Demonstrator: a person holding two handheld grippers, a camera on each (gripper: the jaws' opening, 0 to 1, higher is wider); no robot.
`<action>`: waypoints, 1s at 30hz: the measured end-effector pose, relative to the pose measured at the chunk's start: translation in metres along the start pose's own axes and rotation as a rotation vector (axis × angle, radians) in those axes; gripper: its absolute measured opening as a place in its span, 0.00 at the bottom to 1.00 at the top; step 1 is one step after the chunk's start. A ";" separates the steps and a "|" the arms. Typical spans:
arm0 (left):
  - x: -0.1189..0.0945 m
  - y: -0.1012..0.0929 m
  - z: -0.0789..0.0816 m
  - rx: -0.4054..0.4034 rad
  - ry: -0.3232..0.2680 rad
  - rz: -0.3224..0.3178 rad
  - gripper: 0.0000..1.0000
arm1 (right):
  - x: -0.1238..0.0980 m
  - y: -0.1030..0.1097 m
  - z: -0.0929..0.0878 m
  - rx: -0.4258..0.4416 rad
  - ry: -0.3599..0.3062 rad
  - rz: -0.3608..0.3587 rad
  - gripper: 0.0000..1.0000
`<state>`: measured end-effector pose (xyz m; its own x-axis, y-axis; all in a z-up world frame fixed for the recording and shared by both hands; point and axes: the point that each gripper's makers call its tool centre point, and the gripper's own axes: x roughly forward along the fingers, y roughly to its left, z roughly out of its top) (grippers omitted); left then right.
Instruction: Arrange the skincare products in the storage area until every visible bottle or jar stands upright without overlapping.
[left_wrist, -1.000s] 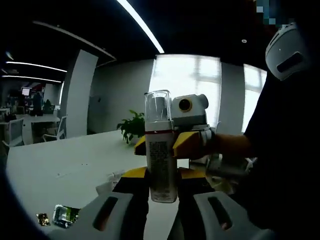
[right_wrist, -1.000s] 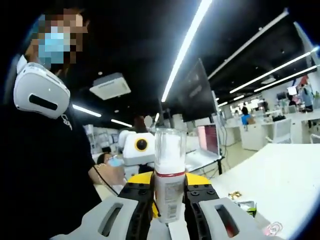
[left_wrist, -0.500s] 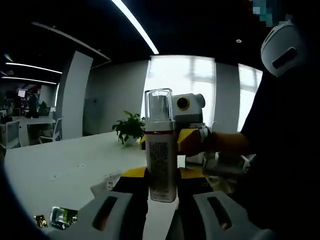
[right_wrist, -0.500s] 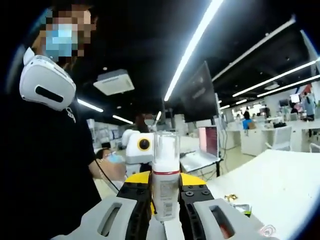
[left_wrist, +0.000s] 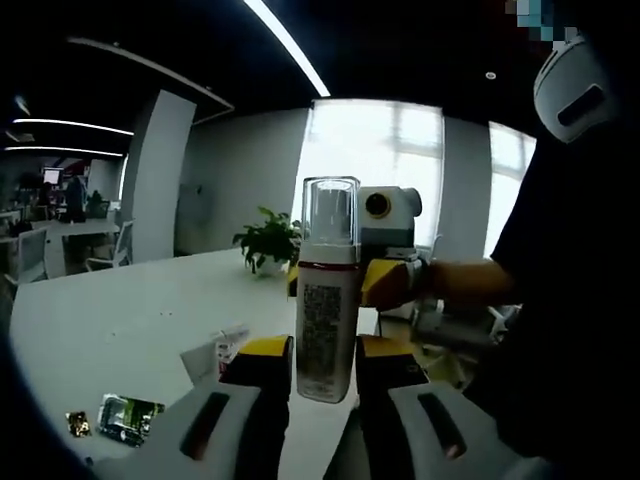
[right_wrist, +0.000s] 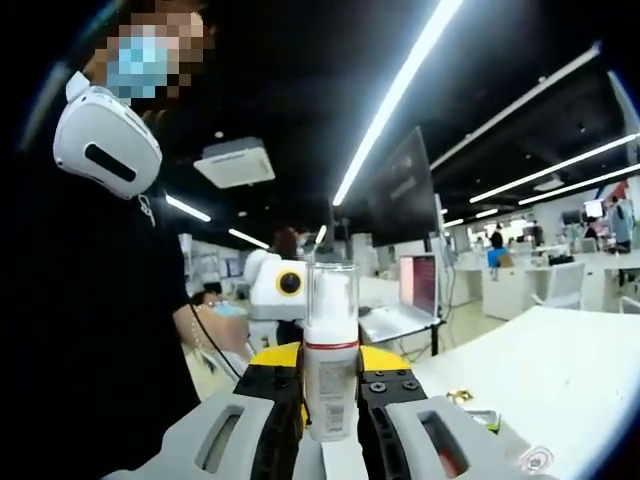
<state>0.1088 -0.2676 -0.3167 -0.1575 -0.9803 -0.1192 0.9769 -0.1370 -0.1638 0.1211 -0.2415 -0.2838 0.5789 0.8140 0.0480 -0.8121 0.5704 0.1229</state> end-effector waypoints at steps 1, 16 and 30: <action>0.000 0.000 -0.001 -0.001 0.004 0.002 0.22 | 0.000 -0.001 -0.002 0.004 0.002 -0.002 0.11; -0.001 0.011 -0.038 -0.003 0.105 0.043 0.42 | -0.005 -0.012 -0.026 0.027 0.001 -0.028 0.11; -0.020 0.046 -0.071 -0.041 0.190 0.195 0.80 | -0.006 -0.033 -0.054 0.068 0.024 -0.048 0.11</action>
<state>0.1462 -0.2442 -0.3917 0.0046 -0.9428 -0.3334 0.9854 0.0609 -0.1588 0.1402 -0.2594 -0.3421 0.6146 0.7887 0.0168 -0.7761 0.6007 0.1918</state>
